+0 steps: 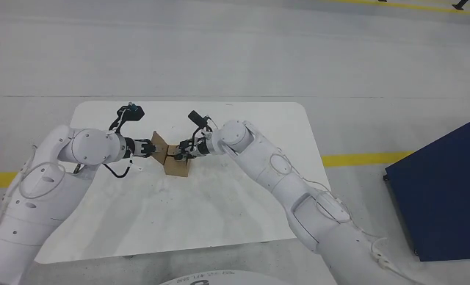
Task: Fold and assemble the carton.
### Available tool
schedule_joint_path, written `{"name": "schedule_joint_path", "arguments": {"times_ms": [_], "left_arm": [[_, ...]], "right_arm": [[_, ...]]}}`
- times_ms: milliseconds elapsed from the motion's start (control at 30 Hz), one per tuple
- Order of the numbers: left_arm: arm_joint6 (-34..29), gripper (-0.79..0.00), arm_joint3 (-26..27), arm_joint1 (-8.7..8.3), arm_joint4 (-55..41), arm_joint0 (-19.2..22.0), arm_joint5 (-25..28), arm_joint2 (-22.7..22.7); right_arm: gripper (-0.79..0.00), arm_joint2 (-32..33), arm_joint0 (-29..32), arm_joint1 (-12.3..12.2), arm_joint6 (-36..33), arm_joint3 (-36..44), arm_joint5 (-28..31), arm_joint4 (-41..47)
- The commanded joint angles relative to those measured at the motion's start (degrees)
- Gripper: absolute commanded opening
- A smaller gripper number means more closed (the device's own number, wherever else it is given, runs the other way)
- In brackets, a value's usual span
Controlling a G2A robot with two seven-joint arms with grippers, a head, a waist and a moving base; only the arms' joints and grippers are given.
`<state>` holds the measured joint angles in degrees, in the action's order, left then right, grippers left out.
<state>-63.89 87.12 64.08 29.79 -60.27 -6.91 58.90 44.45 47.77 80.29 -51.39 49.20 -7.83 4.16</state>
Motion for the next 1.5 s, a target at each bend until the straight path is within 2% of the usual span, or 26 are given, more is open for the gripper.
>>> {"name": "schedule_joint_path", "arguments": {"times_ms": [0,233,333,500,833,967,1067,1100,1200,1233,1300,1433,1467], "left_arm": [[1.66,0.0,0.23,-0.32,-2.63,-1.23,2.04,2.07],[2.75,0.0,-0.78,-2.38,-15.58,-7.79,12.69,14.11],[1.3,0.0,-2.22,-3.06,-17.91,-9.52,14.55,17.11],[0.43,0.0,-4.73,-3.09,-19.53,-9.15,16.35,16.12],[0.74,-0.034,-12.05,-1.91,-20.76,-3.71,17.42,9.6],[1.39,-0.114,-13.71,-1.46,-20.7,-2.06,17.29,7.46],[1.51,-0.256,-14.5,-1.28,-20.86,-1.31,17.31,6.52],[1.62,-0.277,-14.69,-1.23,-20.93,-1.14,17.32,6.28],[1.89,-0.243,-15.1,-1.16,-21.19,-0.74,17.76,5.78],[2.39,-0.194,-15.29,-1.2,-21.58,-0.75,18.03,6.09],[3.29,0.0,-15.73,-1.45,-22.96,-1.12,18.83,7.46],[3.45,0.0,-16.23,-2.22,-25.71,-2.64,20.21,10.76],[3.12,-0.08,-16.26,-2.38,-26.03,-2.94,20.29,11.23]], "right_arm": [[-0.785,-0.03,-0.09,0.09,0.03,-0.2,0.14,0.02],[-0.785,0.26,-0.06,0.24,-0.41,-0.58,1.77,0.52],[-0.785,0.35,-0.09,0.3,-0.75,-0.56,2.24,0.65],[-0.785,0.38,-0.1,0.32,-0.81,-0.56,2.26,0.77],[-0.785,0.38,-0.1,0.32,-0.81,-0.56,2.26,0.77],[-0.785,0.38,-0.1,0.32,-0.81,-0.56,2.26,0.77],[-0.785,0.38,-0.1,0.32,-0.81,-0.56,2.26,0.77],[-0.785,0.38,-0.1,0.32,-0.81,-0.56,2.26,0.77],[-0.785,0.38,-0.1,0.32,-0.81,-0.56,2.26,0.77],[-0.785,0.38,-0.1,0.32,-0.81,-0.56,2.26,0.77],[-0.785,0.38,-0.1,0.32,-0.81,-0.56,2.26,0.77],[-0.785,0.38,-0.1,0.32,-0.81,-0.56,2.26,0.77],[-0.785,0.38,-0.1,0.32,-0.81,-0.56,2.26,0.77]]}}
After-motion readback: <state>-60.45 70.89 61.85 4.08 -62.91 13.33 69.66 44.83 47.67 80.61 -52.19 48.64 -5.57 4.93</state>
